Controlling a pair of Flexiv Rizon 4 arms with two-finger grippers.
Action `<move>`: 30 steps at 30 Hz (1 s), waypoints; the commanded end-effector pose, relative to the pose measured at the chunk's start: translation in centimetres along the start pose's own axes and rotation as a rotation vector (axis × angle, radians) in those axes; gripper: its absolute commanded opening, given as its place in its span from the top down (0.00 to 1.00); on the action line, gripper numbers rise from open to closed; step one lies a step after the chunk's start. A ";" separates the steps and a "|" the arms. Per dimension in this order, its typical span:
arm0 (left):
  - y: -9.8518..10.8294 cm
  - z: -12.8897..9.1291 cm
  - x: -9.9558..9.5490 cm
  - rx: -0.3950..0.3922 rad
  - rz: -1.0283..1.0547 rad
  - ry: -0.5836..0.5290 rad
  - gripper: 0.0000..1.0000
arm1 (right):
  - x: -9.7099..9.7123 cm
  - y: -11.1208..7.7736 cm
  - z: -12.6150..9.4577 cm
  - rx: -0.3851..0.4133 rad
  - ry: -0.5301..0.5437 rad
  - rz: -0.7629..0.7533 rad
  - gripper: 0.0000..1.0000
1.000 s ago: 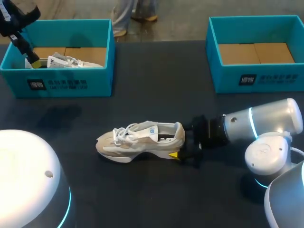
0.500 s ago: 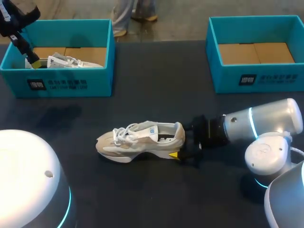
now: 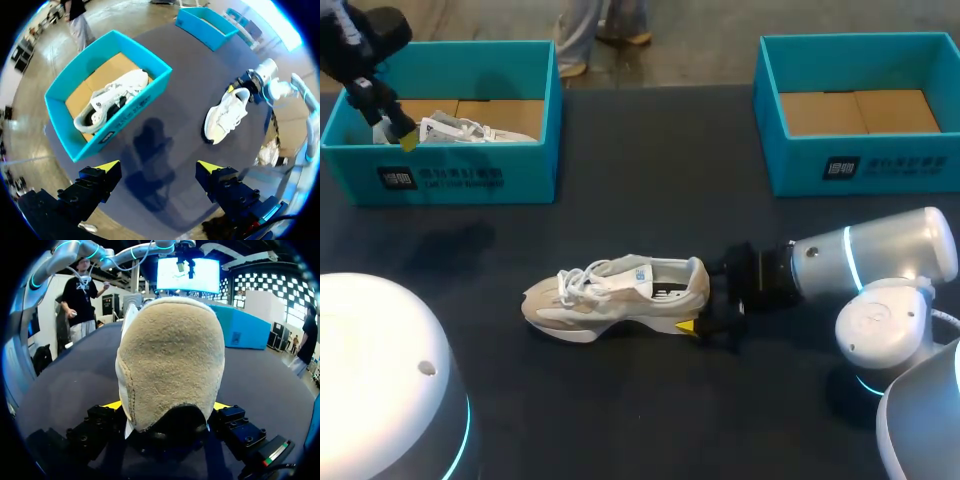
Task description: Take the shoe out of the shoebox, open the shoe tongue, remove and reinsert the insole, then place the shoe into the shoebox
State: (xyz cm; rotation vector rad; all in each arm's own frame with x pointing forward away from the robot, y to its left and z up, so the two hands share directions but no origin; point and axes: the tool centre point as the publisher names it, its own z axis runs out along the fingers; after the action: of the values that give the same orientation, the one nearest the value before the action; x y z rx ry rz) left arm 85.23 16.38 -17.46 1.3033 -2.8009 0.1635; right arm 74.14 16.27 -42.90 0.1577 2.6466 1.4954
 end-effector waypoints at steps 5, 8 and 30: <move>-2.6 1.6 2.3 -0.071 -0.211 -0.037 0.00 | 0.0 -0.1 0.3 0.000 -0.002 0.000 1.00; -3.3 2.2 3.0 -0.093 -0.251 -0.007 0.00 | 0.0 -0.1 0.3 0.000 -0.002 0.000 1.00; -5.3 5.8 13.1 -0.071 -0.449 -0.042 0.00 | 0.0 -0.1 0.3 0.000 -0.002 0.000 1.00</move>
State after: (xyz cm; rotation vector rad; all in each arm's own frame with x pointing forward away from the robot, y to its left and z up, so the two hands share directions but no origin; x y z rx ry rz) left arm 82.01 3.19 -21.16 1.8745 -2.4085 0.0065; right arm 74.14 16.28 -42.90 0.1576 2.6466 1.4955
